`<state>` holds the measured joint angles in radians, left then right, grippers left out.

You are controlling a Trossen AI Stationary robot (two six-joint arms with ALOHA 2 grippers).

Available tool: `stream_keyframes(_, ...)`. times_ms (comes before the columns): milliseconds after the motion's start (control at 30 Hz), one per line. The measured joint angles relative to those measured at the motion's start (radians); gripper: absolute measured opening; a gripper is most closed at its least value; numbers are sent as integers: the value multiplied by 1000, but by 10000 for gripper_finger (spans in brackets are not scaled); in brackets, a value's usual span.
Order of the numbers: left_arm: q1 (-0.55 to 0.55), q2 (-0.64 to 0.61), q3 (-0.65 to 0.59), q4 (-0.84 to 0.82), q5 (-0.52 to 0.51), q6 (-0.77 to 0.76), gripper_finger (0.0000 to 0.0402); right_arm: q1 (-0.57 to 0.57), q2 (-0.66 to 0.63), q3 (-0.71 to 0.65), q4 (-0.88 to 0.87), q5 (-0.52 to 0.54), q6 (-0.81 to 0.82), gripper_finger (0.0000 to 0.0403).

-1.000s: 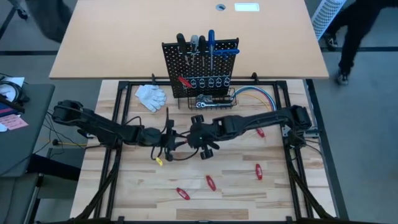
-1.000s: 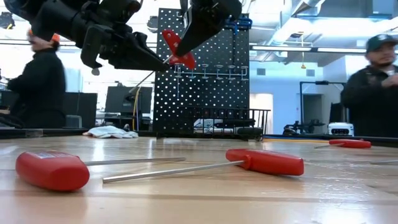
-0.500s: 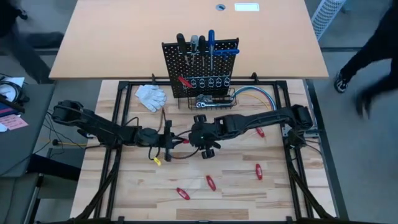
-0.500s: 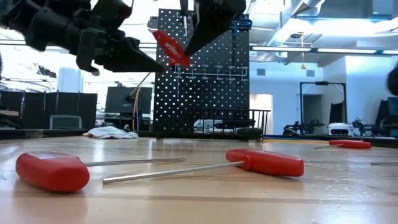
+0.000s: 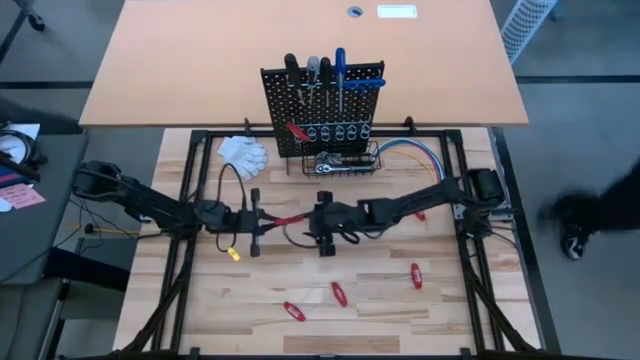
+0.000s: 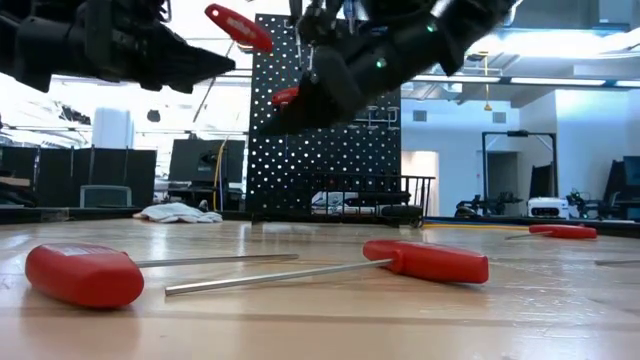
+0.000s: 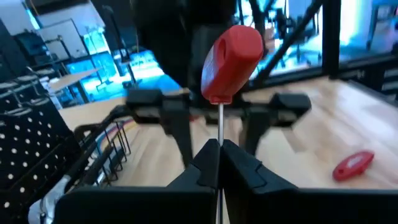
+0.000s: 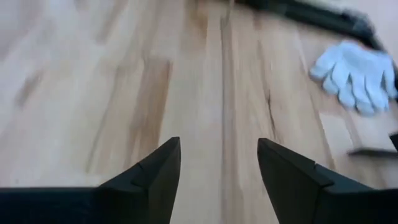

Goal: Hang tools onto peg board
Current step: Hang the red allen wrench on the pegboard

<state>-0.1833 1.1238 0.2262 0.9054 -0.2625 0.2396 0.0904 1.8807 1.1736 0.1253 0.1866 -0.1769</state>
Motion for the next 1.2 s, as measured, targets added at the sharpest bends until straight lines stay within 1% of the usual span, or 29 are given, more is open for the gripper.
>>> stream_keyframes(100,0,-20,-18,44,27,-17,0,18,-1,-112,321,2,13,211)
stream_keyframes(200,0,-21,-18,57,50,-20,0,38,-6,-149,522,4,-9,207)
stream_keyframes(300,0,-18,-18,70,57,-26,0,56,-6,-150,634,38,-29,206)
stream_keyframes(367,0,-13,-18,85,58,-27,0,68,-6,-150,690,78,-38,205)
stream_keyframes(433,0,-11,-18,93,78,-28,0,75,-6,-150,729,92,-43,205)
stream_keyframes(600,0,-11,-18,97,87,-28,0,81,-6,-150,767,105,-78,201)
stream_keyframes(700,0,-11,-18,96,88,-28,0,88,-6,-150,798,105,-114,184)
stream_keyframes(833,0,-11,-17,95,88,-27,0,98,-6,-134,791,105,-143,146)
stream_keyframes(1000,0,-11,-17,91,97,-27,0,99,-6,-82,678,106,-146,84)
stream_keyframes(1100,0,-11,-17,83,89,-19,0,99,-6,-65,654,105,-145,45)
stream_keyframes(1133,0,-11,-17,77,85,-19,4,99,-10,-59,639,106,-146,37)
stream_keyframes(1200,0,-11,-14,50,58,-18,20,99,-47,-51,551,132,-162,36)
